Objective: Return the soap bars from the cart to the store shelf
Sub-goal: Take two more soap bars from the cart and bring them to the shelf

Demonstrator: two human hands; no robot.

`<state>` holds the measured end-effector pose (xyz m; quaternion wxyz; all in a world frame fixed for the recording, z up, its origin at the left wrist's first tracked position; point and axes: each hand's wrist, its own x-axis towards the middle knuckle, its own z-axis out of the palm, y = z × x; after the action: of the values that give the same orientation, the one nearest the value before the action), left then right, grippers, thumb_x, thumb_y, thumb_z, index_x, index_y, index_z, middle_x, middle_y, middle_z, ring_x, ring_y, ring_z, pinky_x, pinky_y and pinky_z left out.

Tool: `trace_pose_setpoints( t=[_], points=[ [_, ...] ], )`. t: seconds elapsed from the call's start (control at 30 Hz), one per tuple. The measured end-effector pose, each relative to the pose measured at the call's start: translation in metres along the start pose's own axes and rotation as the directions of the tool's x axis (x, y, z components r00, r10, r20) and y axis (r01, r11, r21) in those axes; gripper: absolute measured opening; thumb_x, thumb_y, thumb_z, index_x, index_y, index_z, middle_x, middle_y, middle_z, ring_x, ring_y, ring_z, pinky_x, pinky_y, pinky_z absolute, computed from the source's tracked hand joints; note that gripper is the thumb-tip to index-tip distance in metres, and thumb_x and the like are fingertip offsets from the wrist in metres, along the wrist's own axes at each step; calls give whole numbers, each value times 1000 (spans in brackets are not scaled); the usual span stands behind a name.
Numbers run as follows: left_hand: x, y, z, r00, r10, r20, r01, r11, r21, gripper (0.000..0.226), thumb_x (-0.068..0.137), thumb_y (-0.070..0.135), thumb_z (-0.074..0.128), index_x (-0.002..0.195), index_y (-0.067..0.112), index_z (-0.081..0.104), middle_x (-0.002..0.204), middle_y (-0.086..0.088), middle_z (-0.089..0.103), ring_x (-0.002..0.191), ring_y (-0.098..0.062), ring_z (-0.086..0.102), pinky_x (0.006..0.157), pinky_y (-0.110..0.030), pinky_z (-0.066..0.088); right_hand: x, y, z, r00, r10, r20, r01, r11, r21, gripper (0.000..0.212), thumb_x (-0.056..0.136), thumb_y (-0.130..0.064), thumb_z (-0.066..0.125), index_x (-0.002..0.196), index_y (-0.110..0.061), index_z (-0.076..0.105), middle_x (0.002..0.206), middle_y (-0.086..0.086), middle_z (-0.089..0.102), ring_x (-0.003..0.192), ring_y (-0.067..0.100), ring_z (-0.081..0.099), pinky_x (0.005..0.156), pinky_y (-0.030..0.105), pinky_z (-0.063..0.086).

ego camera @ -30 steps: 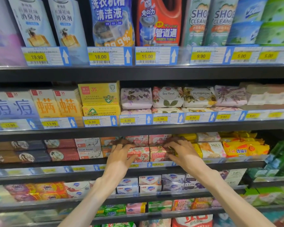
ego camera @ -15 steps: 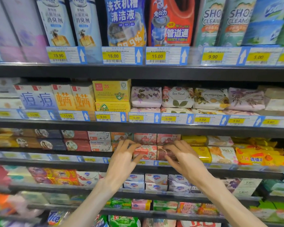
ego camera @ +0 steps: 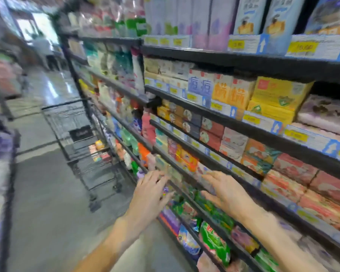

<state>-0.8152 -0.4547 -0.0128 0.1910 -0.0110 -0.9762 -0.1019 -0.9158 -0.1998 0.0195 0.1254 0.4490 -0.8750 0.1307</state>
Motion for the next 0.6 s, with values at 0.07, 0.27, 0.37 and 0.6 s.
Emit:
trace_pose_setpoints(
  t=[0.07, 0.27, 0.37, 0.6],
  points=[
    [-36, -31, -17, 995, -101, -26, 102, 994, 30, 48, 82, 53, 54, 124, 29, 56, 124, 2, 56, 120, -25, 54, 93, -43, 48, 26, -26, 20, 996, -89, 28, 88, 996, 19, 48, 85, -49, 58, 120, -18, 64, 115, 3, 68, 100, 23, 67, 79, 34, 55],
    [-140, -114, -66, 914, -377, -149, 399, 901, 167, 50, 86, 58, 48, 122, 26, 60, 122, 2, 60, 115, -24, 59, 88, -40, 52, 110, -123, 75, 918, -390, 72, 377, 915, 141, 58, 88, -53, 52, 129, -13, 60, 123, 8, 64, 109, 27, 64, 88, 37, 55],
    [-179, -153, -87, 872, -439, -217, 479, 857, 191, 50, 86, 59, 49, 121, 24, 59, 117, 0, 62, 110, -26, 61, 83, -40, 52, 150, -180, 92, 872, -482, 81, 464, 869, 174, 62, 86, -57, 51, 130, -13, 60, 120, 8, 66, 105, 28, 66, 85, 39, 57],
    [-248, -277, -133, 787, -585, -196, 617, 755, 221, 64, 87, 66, 47, 128, 19, 60, 129, -3, 59, 122, -27, 56, 99, -42, 49, 246, -307, 145, 800, -595, 68, 567, 789, 235, 63, 84, -55, 52, 127, -10, 62, 120, 10, 67, 108, 30, 66, 88, 41, 57]
  ],
)
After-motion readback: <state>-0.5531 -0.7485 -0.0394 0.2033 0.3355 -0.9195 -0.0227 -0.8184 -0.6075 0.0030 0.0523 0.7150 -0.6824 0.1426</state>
